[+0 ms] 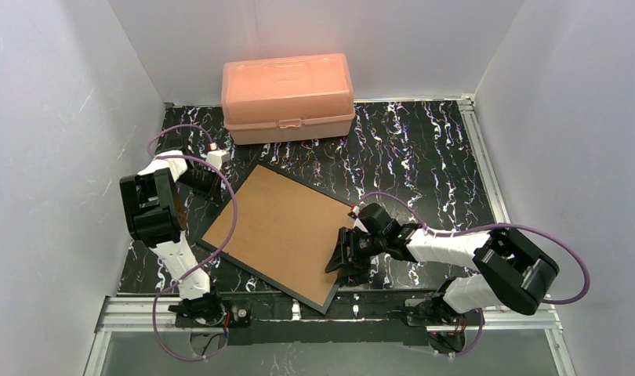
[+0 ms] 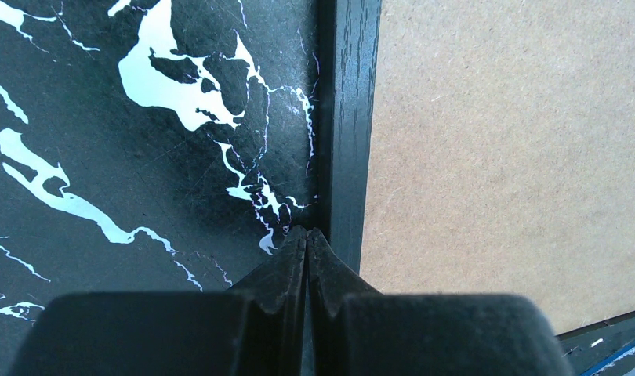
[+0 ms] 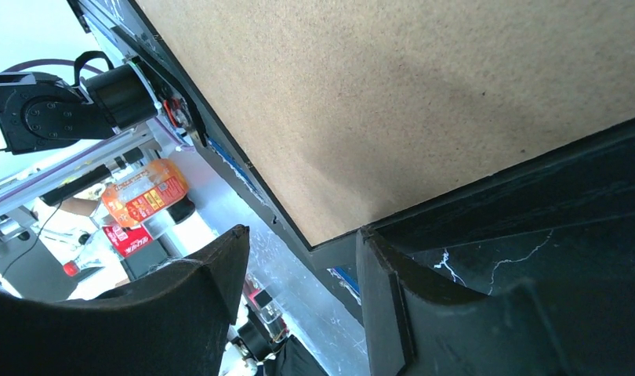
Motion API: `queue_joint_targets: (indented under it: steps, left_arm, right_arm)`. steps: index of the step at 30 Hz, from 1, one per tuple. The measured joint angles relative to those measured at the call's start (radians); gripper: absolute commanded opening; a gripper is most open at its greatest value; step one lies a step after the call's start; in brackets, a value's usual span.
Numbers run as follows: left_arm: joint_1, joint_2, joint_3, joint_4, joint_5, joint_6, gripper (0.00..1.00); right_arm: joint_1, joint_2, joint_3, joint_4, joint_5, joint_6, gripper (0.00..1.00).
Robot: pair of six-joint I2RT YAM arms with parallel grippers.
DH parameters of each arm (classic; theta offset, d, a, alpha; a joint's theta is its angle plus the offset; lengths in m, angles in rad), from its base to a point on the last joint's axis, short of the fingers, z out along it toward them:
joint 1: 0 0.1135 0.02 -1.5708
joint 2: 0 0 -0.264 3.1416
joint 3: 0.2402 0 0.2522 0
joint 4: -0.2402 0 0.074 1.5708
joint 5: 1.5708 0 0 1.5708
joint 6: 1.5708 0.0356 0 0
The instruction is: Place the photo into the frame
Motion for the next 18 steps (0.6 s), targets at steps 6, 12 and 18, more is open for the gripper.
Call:
queue_joint_targets:
  steps: [6,12,18]
  left_arm:
    - [0.0,0.0,0.0,0.0,0.0,0.0,0.0]
    - [0.0,0.0,0.0,0.0,0.0,0.0,0.0]
    - [0.0,0.0,0.0,0.0,0.0,0.0,0.0]
  right_arm:
    - [0.0,0.007,0.0,0.006,-0.008,-0.001,0.61]
    - [-0.001,0.011,0.001,0.006,-0.006,-0.002,0.59]
    - [0.0,0.019,0.001,0.009,-0.006,0.001,0.59]
